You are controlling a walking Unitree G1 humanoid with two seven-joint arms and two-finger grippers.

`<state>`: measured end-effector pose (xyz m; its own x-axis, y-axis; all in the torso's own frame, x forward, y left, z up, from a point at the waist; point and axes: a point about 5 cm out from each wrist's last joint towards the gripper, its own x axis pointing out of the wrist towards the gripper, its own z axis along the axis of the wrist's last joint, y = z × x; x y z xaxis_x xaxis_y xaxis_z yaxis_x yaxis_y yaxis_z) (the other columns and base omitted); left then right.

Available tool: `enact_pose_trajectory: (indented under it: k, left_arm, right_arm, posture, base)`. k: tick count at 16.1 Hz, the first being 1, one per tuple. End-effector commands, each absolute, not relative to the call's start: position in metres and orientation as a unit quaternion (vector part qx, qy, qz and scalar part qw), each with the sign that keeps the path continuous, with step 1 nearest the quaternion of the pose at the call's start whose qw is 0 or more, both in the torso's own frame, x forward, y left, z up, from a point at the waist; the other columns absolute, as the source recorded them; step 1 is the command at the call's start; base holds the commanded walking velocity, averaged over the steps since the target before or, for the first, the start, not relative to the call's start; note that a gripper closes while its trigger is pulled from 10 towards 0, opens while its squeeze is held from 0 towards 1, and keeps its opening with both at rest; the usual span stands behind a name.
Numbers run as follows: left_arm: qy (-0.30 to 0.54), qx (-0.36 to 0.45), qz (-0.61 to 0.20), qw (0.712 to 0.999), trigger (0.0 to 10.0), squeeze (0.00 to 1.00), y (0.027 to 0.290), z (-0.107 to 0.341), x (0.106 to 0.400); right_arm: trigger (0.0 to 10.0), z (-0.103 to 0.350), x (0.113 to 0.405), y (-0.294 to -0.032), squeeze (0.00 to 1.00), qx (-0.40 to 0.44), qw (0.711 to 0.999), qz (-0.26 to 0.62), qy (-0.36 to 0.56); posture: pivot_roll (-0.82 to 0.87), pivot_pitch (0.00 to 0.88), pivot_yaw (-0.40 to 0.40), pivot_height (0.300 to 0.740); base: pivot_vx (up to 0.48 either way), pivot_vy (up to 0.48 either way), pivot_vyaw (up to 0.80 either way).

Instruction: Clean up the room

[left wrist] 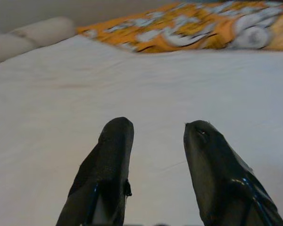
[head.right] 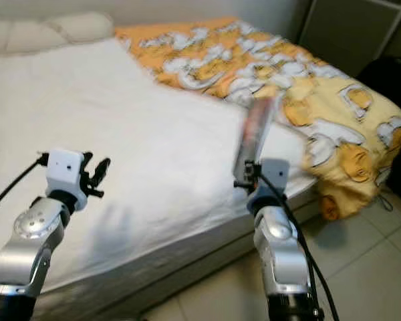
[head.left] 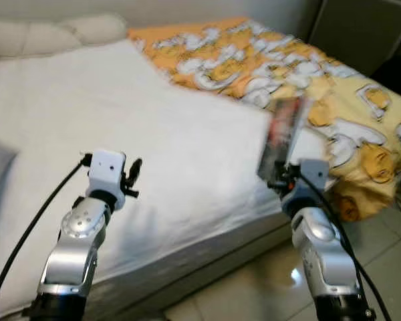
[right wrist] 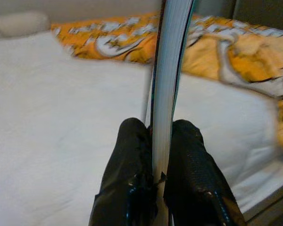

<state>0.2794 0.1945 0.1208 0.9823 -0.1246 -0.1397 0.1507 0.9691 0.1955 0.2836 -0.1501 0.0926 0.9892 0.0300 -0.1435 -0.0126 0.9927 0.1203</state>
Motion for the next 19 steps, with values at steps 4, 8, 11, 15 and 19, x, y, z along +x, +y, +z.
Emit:
enact_pose_trajectory:
  k: [4, 8, 11, 15, 19]
  left_arm:
    - [0.051, 0.105, -0.069, 0.991, 10.0, 0.00, 0.1926, 0.1269, 0.2815]
    - [0.051, 0.108, -0.062, 0.991, 10.0, 0.00, 0.1920, 0.1268, 0.2812]
    - [0.040, 0.112, -0.051, 0.992, 10.0, 0.00, 0.1933, 0.1294, 0.2824]
    - [0.036, 0.117, -0.045, 0.992, 10.0, 0.00, 0.1942, 0.1312, 0.2830]
    - [0.029, 0.117, -0.050, 0.991, 10.0, 0.00, 0.1926, 0.1324, 0.2841]
  right_arm:
    - [10.0, 0.1060, 0.2874, -0.1421, 0.00, 0.060, 0.997, 0.033, 0.042]
    - [10.0, 0.1050, 0.2874, -0.1423, 0.00, 0.062, 0.997, 0.032, 0.045]
    - [10.0, 0.1047, 0.2883, -0.1430, 0.00, 0.059, 0.997, 0.032, 0.046]
    - [10.0, 0.1057, 0.2898, -0.1442, 0.00, 0.045, 0.997, 0.035, 0.045]
    - [10.0, 0.1042, 0.2900, -0.1475, 0.00, 0.050, 0.997, 0.028, 0.048]
  posture:
    - [0.10, 0.000, -0.024, 0.740]
    - [0.10, 0.000, -0.026, 0.740]
    - [0.11, 0.000, -0.028, 0.740]
    - [0.11, 0.000, -0.027, 0.740]
    - [0.11, 0.000, -0.027, 0.740]
  base:
    - [0.000, 0.458, 0.00]
    - [0.000, 0.202, 0.00]
    - [0.000, 0.000, 0.00]
    - [0.000, 0.000, 0.60]
    - [0.000, 0.000, 0.80]
